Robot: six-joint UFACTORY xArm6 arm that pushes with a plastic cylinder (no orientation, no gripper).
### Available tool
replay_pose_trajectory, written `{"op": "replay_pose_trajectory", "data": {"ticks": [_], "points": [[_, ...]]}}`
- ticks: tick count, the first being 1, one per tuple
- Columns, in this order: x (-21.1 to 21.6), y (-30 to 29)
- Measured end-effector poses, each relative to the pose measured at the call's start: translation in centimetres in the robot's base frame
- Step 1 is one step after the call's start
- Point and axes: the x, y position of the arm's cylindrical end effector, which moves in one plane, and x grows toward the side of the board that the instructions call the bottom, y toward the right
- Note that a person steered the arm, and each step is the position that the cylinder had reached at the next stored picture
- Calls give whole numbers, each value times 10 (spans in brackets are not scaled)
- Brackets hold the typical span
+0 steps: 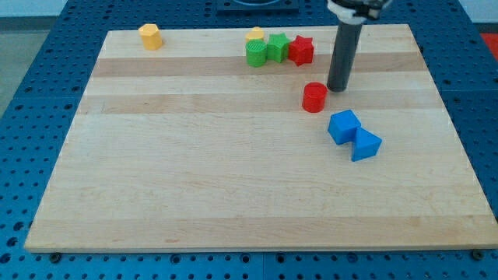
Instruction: Slide the red circle into the red star
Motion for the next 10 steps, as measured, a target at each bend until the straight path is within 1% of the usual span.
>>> {"op": "replay_pose_trajectory", "data": {"ticks": [1, 2, 3, 4, 6, 8, 10], "points": [[33, 0], [53, -4], [52, -21], [44, -39], [13, -54], [-3, -54], [-30, -54]]}}
